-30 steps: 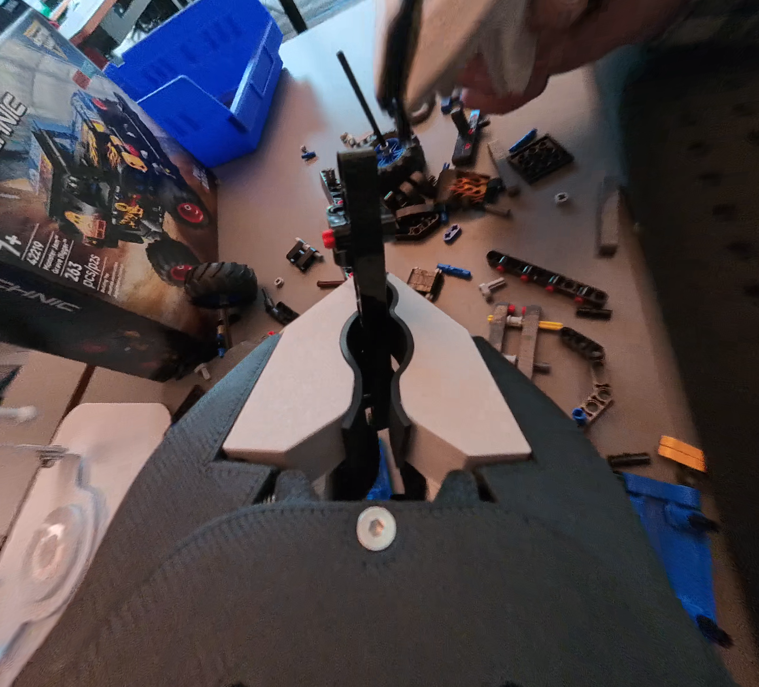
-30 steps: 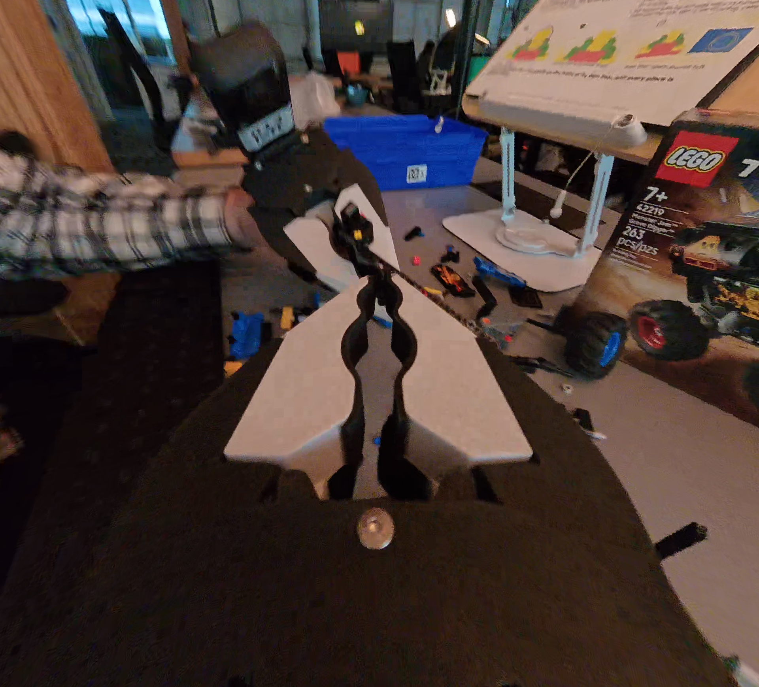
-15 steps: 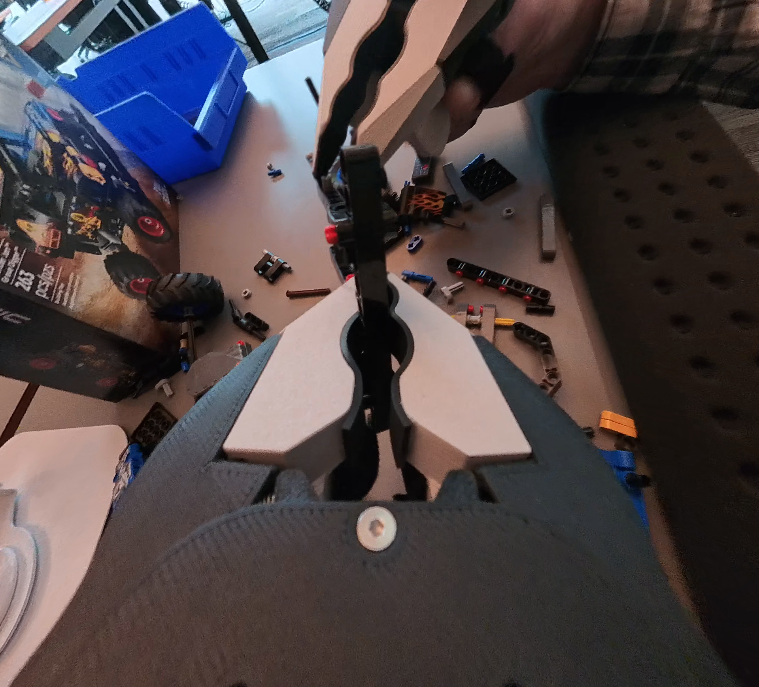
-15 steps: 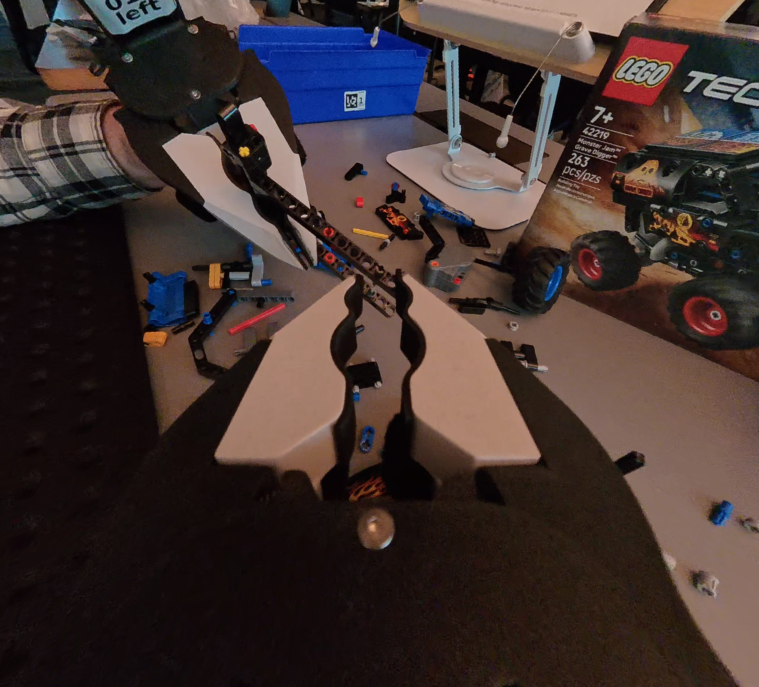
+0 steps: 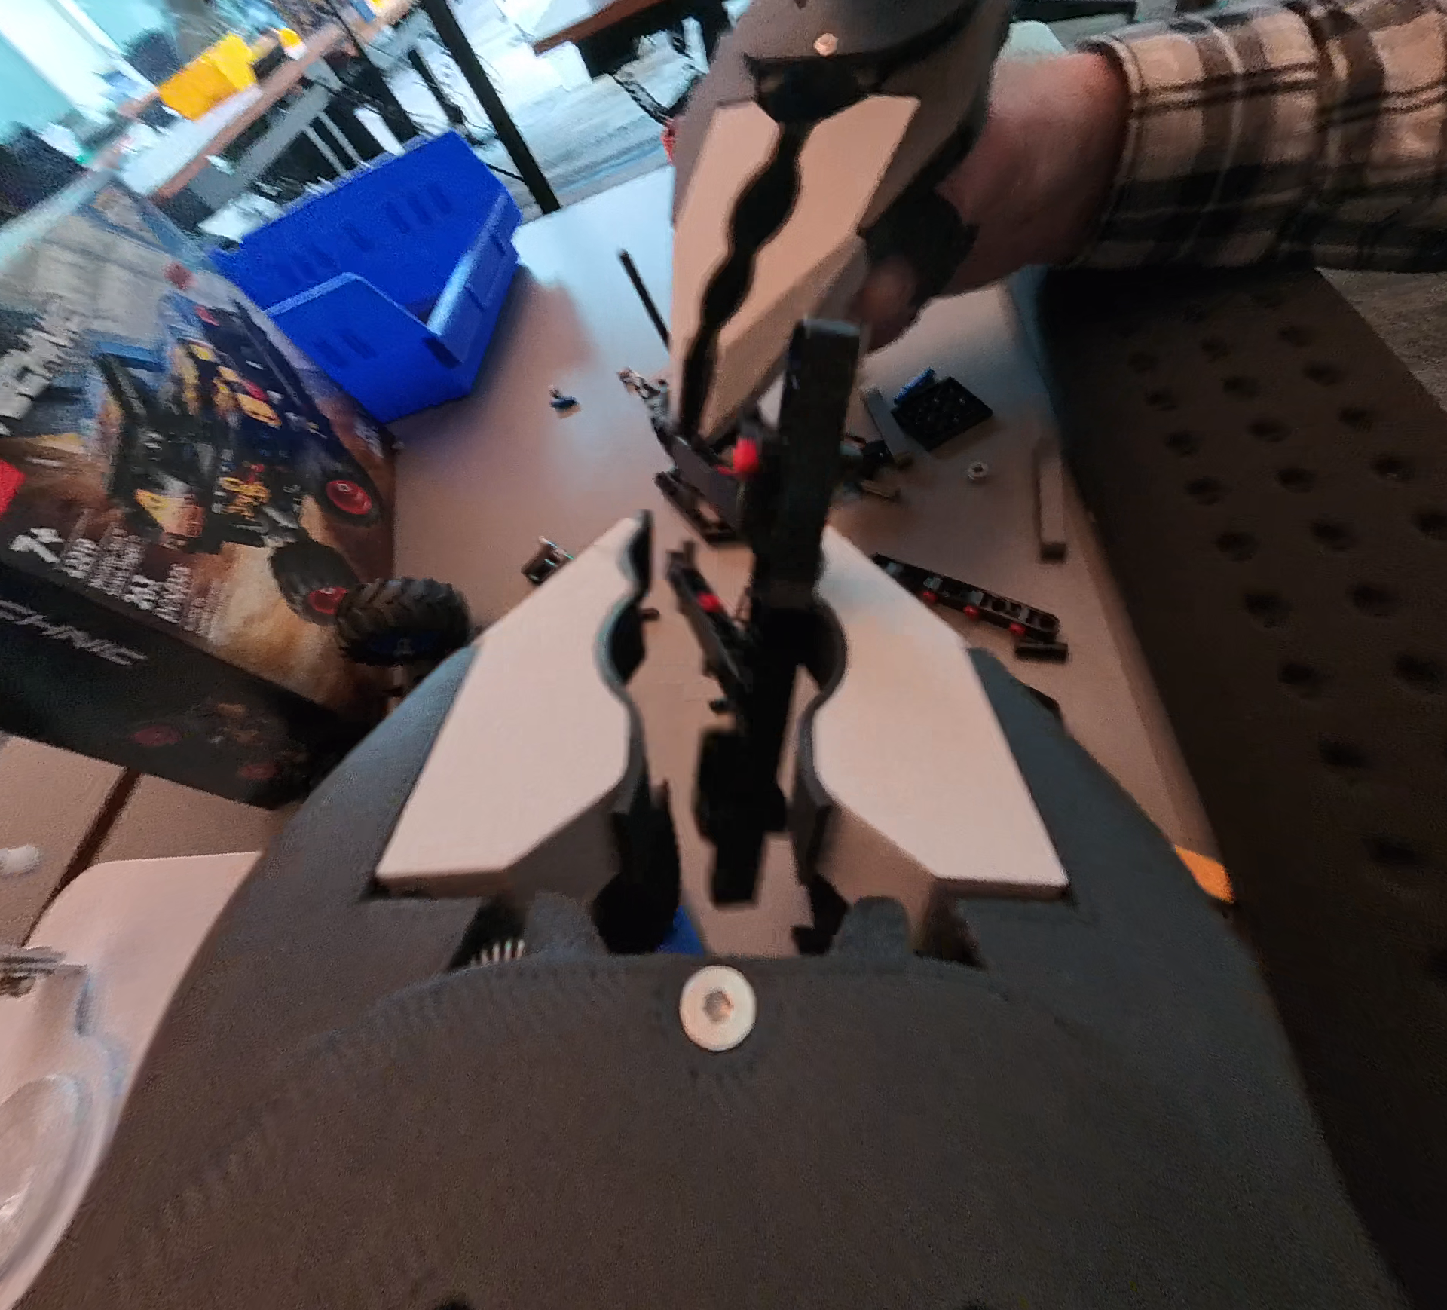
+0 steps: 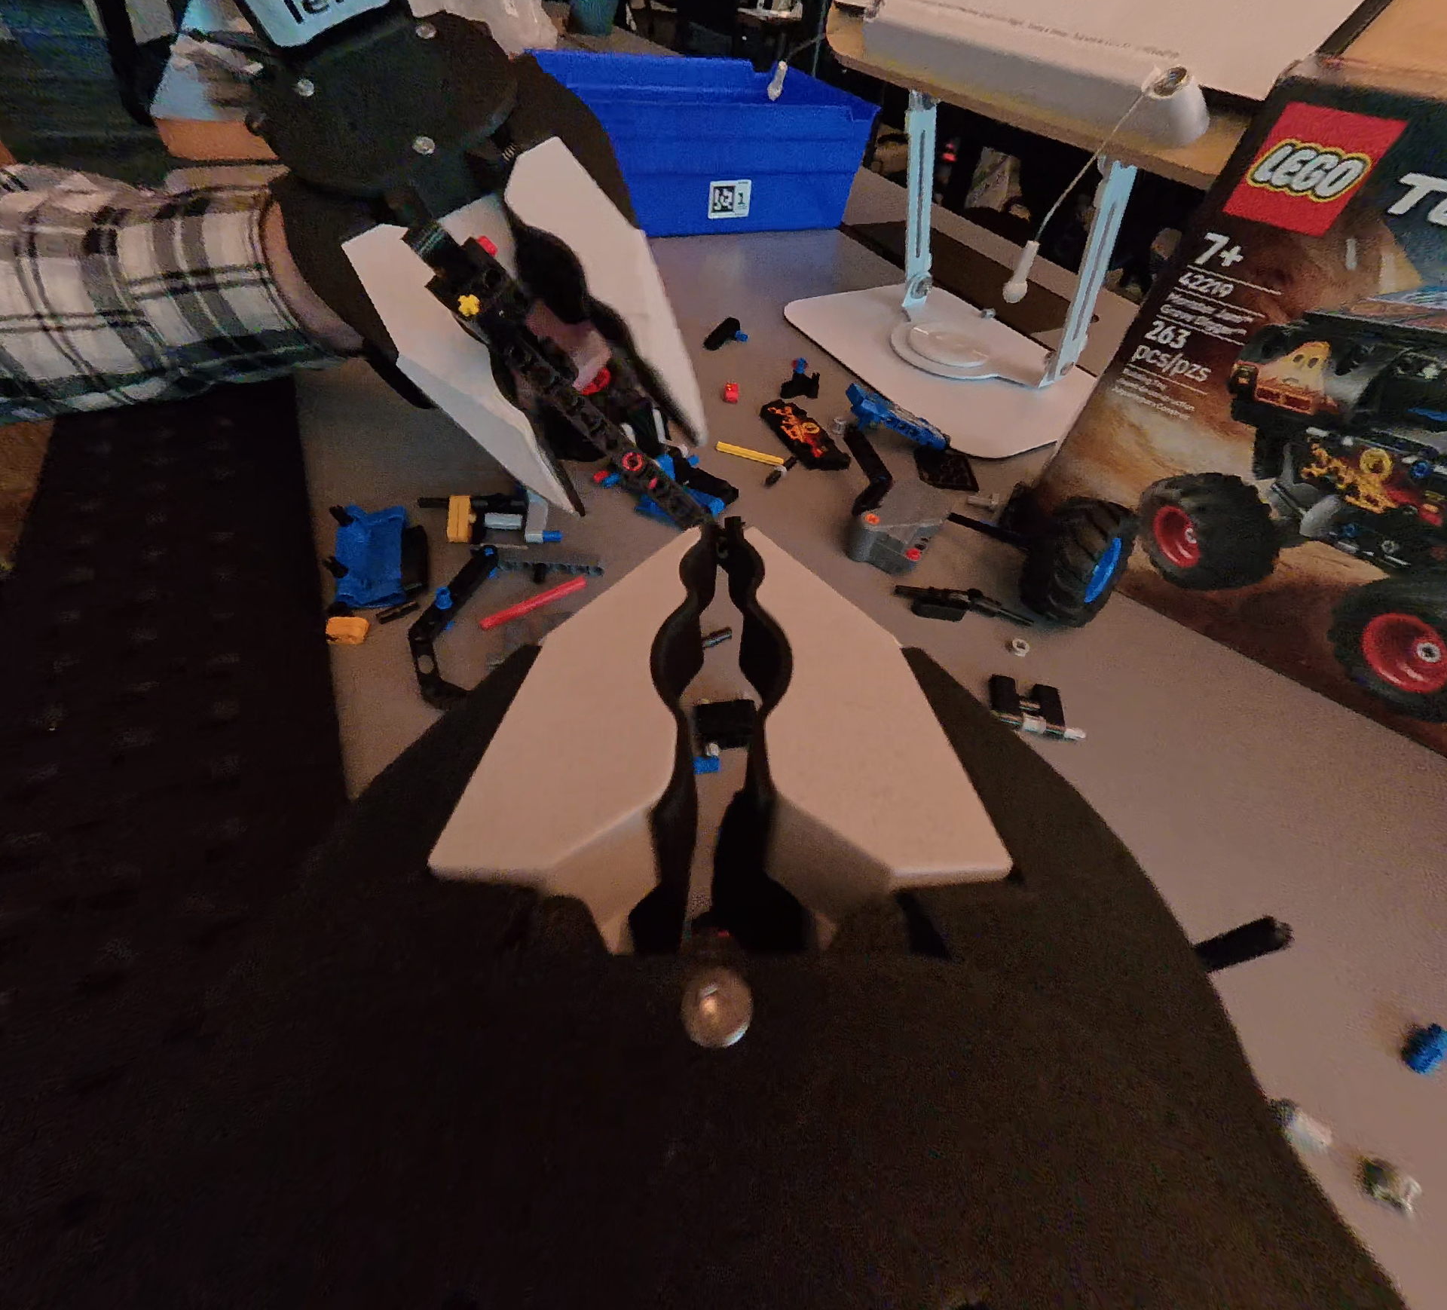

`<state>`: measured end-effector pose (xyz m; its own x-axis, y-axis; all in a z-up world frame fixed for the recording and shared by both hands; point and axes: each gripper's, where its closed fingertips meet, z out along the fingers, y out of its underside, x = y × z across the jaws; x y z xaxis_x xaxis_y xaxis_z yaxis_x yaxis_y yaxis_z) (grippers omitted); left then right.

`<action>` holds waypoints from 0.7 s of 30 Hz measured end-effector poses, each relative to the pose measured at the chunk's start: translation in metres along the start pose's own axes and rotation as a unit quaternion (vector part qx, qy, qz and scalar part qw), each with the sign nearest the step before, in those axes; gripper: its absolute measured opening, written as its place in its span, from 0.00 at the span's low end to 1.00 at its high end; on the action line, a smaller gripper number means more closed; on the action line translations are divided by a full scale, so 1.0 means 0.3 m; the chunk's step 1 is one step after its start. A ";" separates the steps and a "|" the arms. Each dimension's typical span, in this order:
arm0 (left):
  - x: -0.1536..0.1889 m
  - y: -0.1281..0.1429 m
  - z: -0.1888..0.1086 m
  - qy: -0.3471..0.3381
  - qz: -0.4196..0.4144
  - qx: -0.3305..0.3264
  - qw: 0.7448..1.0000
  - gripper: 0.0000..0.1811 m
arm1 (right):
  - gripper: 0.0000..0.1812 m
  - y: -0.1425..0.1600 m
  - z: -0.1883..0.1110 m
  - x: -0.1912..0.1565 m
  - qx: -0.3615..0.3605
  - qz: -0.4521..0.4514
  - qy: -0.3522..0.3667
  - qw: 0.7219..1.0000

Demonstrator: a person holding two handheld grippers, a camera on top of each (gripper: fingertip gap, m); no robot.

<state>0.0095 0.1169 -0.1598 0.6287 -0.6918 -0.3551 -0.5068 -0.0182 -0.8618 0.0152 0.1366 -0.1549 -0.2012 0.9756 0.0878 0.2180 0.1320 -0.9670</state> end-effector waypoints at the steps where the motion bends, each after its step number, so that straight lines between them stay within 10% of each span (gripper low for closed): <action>1: -0.012 -0.012 0.004 -0.018 0.007 0.005 1.000 0.24 | 0.00 -0.007 0.003 -0.013 0.006 0.008 -0.013 1.000; 11: -0.005 -0.061 0.020 0.009 -0.061 0.043 0.997 0.04 | 0.00 -0.063 -0.011 -0.035 0.065 0.037 -0.042 0.996; 15: -0.011 -0.037 0.017 0.036 -0.128 0.044 0.990 0.04 | 0.15 -0.049 -0.005 -0.022 0.036 -0.068 0.022 0.997; 21: -0.024 -0.038 0.007 0.040 -0.153 0.047 0.986 0.05 | 0.09 -0.018 0.023 -0.038 -0.030 -0.235 0.095 0.967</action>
<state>0.0120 0.1235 -0.1481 0.6928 -0.7197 -0.0465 -0.2410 -0.1703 -0.9555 0.0096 0.1234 -0.1523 -0.1133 0.8197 0.5615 0.2007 0.5724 -0.7951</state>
